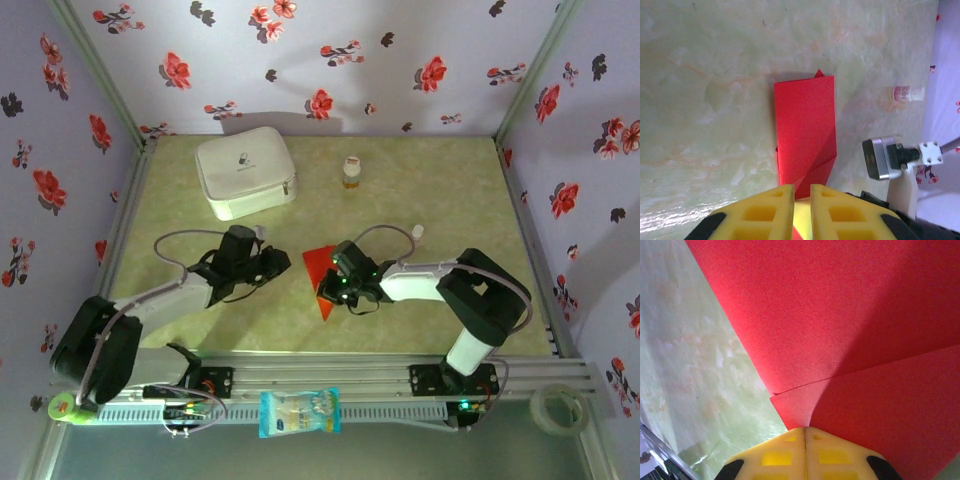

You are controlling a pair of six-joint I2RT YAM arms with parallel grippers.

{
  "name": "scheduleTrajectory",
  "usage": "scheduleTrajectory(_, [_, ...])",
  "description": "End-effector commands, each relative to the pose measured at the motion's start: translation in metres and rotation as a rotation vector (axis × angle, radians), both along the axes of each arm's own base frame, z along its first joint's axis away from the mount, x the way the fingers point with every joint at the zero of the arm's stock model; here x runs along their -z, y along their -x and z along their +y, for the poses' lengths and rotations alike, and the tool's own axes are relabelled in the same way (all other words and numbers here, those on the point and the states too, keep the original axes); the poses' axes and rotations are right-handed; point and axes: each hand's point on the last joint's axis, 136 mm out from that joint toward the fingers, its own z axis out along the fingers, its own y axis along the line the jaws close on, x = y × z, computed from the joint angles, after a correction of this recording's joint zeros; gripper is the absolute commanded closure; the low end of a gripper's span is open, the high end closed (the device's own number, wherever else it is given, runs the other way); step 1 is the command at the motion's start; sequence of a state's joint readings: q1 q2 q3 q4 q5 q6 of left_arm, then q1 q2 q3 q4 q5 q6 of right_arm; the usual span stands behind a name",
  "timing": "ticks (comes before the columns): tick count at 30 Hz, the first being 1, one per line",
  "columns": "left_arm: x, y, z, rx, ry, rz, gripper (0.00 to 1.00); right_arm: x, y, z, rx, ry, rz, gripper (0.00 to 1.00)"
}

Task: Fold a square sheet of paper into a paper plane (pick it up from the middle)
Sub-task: Perform the fifth fold on the wing at the bottom-center of the table.

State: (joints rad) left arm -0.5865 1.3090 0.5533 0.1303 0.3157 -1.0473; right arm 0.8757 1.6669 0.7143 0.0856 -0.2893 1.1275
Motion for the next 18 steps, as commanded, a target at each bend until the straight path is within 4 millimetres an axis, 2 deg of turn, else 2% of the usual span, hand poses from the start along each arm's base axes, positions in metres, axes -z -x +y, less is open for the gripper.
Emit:
scheduleTrajectory(1, [-0.018,-0.011,-0.022,0.036,0.083,-0.026,0.86,0.021,0.012,-0.009,0.062,0.093,0.066,0.93])
scheduleTrajectory(12, [0.021,-0.017,-0.054,0.101,0.049,0.074,0.93,0.012,0.012,-0.002,0.158,0.016,0.043,0.93])
scheduleTrajectory(18, [0.046,-0.010,-0.067,0.142,0.021,0.131,0.93,0.012,0.011,0.000,0.164,-0.001,0.042,0.93])
